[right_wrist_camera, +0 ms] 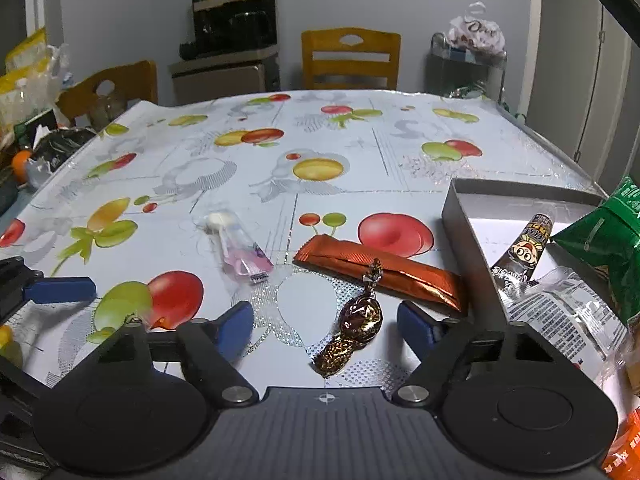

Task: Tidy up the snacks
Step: 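Grasp the small white candy with the left gripper while the right gripper grasps the wrapped chocolate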

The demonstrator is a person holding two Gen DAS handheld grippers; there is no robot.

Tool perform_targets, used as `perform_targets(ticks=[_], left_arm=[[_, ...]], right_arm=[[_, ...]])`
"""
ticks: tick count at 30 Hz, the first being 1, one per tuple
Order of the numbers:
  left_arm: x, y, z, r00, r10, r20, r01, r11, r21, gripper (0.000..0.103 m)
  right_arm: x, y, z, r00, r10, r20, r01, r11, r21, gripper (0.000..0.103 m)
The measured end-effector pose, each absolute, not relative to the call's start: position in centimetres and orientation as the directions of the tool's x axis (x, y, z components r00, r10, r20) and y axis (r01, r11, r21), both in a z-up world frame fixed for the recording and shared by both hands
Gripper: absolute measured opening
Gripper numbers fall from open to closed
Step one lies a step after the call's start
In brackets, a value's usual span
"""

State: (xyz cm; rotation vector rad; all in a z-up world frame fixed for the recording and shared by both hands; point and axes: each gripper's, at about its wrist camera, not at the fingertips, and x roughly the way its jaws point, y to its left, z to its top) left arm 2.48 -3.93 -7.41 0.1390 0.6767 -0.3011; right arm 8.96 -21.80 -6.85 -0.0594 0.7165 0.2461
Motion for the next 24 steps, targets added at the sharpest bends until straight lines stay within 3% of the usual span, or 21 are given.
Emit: perform_targets(ticks=[6, 12, 17, 19, 24], left_arm=[[2.37, -3.8, -7.36, 0.738, -0.24, -0.631, 0.322, 0.946, 0.016, 0.089], [1.77, -3.95, -7.16, 0.733, -0.281, -0.619, 0.358, 0.934, 0.001, 0.07], [1.6, -3.74, -7.03, 0.735, -0.297, -0.609, 0.36, 0.933, -0.019, 0.042], [1.66, -3.55, -7.03, 0.734, -0.301, -0.609, 0.356, 0.934, -0.032, 0.039], [1.56, -3.41, -6.94, 0.735, -0.306, -0.605, 0.357, 0.933, -0.039, 0.016]], right_arm=[[8.99, -21.7, -7.05, 0.735, 0.186, -0.652, -0.239, 0.971, 0.008, 0.065], [8.87, -21.85, -7.04, 0.74, 0.188, -0.645, -0.246, 0.969, 0.0, 0.054], [8.64, -21.87, -6.92, 0.739, 0.209, -0.641, -0.266, 0.964, 0.008, 0.038], [8.53, -21.84, -6.88, 0.737, 0.216, -0.64, -0.272, 0.962, 0.012, 0.035], [8.2, -21.75, -6.81, 0.732, 0.238, -0.639, -0.297, 0.955, 0.016, 0.026]])
